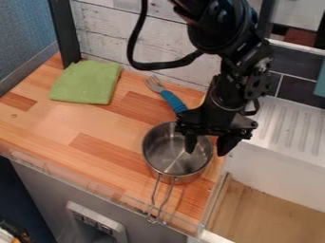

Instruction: Moved a silver on the right side of the table

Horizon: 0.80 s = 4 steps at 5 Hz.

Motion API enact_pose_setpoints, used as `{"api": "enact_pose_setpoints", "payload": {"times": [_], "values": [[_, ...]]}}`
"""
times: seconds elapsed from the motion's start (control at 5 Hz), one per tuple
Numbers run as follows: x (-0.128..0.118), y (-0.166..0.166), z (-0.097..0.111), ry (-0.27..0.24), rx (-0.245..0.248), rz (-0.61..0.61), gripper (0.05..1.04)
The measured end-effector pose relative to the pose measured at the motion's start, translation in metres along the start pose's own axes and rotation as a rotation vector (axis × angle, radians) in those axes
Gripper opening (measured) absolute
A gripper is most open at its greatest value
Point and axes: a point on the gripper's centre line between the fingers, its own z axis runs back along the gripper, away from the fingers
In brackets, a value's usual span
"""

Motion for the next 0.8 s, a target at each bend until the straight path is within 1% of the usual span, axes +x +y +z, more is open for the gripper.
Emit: {"api": "enact_pose_setpoints", "payload": {"times": [0.2, 0.4, 0.6, 0.8], "values": [[0.008, 0.003, 0.015, -0.027, -0.030, 0.031, 1.014], [0.016, 0.008, 0.036, -0.032, -0.093, 0.071, 1.008], [0.023, 0.011, 0.056, -0.039, -0.132, 0.086, 1.003], [0.025, 0.012, 0.058, -0.043, -0.136, 0.085, 1.001]]}}
